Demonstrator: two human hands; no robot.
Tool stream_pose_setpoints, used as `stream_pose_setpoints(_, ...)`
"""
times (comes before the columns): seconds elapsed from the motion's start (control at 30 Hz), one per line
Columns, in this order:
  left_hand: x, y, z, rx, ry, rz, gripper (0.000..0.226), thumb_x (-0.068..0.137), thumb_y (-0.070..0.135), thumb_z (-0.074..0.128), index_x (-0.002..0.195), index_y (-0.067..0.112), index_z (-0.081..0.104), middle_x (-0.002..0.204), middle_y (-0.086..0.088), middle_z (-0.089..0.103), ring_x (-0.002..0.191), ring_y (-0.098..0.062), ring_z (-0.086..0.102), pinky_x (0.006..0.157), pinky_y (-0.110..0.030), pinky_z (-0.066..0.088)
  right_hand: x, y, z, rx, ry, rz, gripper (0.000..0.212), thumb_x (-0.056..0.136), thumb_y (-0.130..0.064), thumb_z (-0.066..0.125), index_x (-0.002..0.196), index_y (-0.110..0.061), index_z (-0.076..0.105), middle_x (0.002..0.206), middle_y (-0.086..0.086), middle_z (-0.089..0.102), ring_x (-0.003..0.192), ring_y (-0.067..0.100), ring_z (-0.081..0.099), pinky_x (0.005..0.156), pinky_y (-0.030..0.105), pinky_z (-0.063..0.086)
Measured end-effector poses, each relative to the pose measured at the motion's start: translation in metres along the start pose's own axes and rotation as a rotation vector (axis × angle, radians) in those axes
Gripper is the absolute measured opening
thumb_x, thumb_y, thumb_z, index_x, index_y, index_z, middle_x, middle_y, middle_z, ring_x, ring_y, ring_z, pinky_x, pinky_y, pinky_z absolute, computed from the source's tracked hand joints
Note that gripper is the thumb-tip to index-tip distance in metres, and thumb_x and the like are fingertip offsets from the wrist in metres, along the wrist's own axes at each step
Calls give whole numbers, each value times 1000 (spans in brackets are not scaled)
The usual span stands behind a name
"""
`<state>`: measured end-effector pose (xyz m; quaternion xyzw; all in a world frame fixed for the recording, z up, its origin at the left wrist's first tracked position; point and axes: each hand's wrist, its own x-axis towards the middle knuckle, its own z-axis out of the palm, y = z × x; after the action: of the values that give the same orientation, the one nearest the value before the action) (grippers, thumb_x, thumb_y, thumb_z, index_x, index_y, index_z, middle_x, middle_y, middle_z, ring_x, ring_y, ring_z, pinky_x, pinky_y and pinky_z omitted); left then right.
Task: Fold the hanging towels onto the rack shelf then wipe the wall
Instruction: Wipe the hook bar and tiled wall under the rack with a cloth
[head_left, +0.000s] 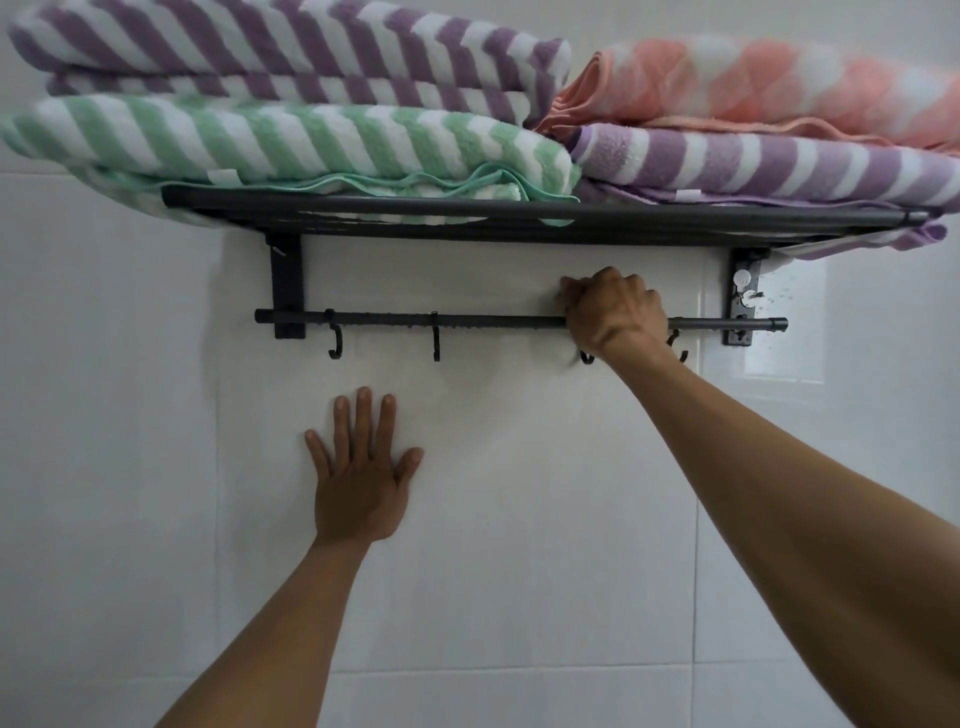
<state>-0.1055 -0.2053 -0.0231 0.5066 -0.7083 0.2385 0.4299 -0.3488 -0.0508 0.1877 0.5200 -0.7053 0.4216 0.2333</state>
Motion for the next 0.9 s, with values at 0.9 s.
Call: stream_pose_setpoints(0.9,0,1,2,34,46,-3,73,101,63,10,160,25,-10,168,-5,-16,154,-30,-14,120,-65,3,-34,-112,34,91,-94,-211,45,108,-46,32,123,-11,56,115,11,59,99,30,54,77,38,38)
